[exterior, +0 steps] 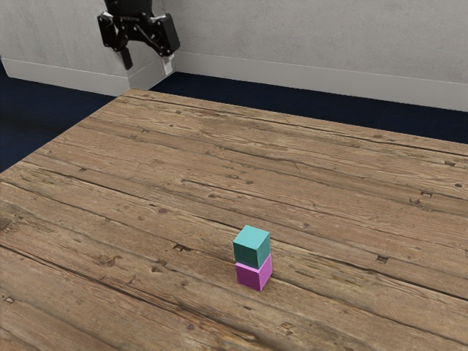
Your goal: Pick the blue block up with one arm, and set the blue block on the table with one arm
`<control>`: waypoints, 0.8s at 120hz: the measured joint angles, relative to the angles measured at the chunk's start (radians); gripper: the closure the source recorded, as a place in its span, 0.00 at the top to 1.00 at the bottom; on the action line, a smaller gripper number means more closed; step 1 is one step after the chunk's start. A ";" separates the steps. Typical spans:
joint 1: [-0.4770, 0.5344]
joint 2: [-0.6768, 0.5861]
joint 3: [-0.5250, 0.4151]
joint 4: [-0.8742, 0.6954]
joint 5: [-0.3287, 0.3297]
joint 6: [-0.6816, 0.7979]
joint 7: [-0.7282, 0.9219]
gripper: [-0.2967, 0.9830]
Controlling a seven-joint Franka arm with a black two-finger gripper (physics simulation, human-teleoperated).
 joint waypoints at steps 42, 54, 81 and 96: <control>-0.052 0.021 -0.016 -0.591 0.028 0.488 -0.007 0.77; -0.082 0.037 -0.019 -0.629 -0.004 0.573 -0.008 0.77; -0.151 0.073 -0.018 -0.687 -0.040 0.691 -0.020 0.77; -0.176 0.073 -0.018 -0.743 -0.045 0.747 -0.025 0.77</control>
